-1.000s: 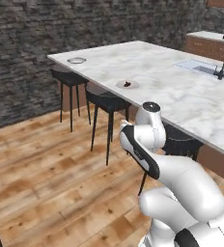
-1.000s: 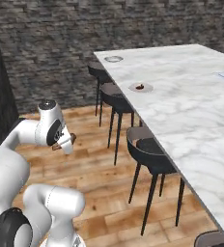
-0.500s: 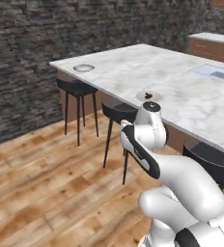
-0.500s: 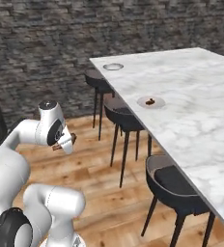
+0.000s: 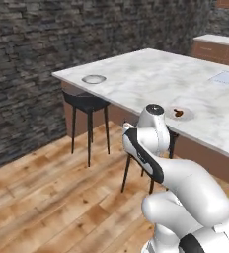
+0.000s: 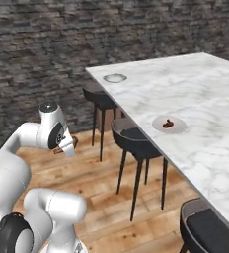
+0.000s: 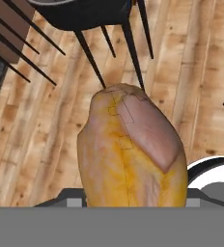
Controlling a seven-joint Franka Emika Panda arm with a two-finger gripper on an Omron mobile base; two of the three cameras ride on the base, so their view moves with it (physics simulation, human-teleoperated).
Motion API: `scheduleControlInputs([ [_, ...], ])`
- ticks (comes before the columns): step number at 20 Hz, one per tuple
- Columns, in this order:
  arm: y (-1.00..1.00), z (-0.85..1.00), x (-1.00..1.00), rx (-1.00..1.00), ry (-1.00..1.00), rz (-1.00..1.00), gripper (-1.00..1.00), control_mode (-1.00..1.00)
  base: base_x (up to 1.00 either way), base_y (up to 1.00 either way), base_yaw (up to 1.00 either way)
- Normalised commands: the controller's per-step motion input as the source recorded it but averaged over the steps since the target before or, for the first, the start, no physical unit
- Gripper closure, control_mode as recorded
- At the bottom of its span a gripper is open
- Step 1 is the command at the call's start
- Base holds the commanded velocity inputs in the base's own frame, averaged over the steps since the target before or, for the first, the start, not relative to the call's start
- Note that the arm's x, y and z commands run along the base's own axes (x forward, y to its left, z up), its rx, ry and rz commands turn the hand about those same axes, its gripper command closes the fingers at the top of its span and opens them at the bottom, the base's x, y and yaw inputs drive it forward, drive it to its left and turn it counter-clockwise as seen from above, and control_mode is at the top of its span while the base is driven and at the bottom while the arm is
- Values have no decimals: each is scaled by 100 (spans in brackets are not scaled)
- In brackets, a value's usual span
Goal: Take the chicken drumsticks from the pan and place one on each plate on the dining counter.
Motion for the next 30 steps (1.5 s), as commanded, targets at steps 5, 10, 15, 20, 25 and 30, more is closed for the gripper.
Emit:
scheduleControlInputs([
  [5,0,0,0,0,0,0,100,100,86,77,-19],
  [10,0,0,0,0,0,0,100,100,87,74,-23],
  [15,0,0,0,0,0,0,100,100,88,70,-28],
  [20,0,0,0,0,0,0,100,100,85,70,-31],
  [25,0,0,0,0,0,0,100,100,84,63,-40],
  [30,0,0,0,0,0,0,100,100,82,55,-51],
])
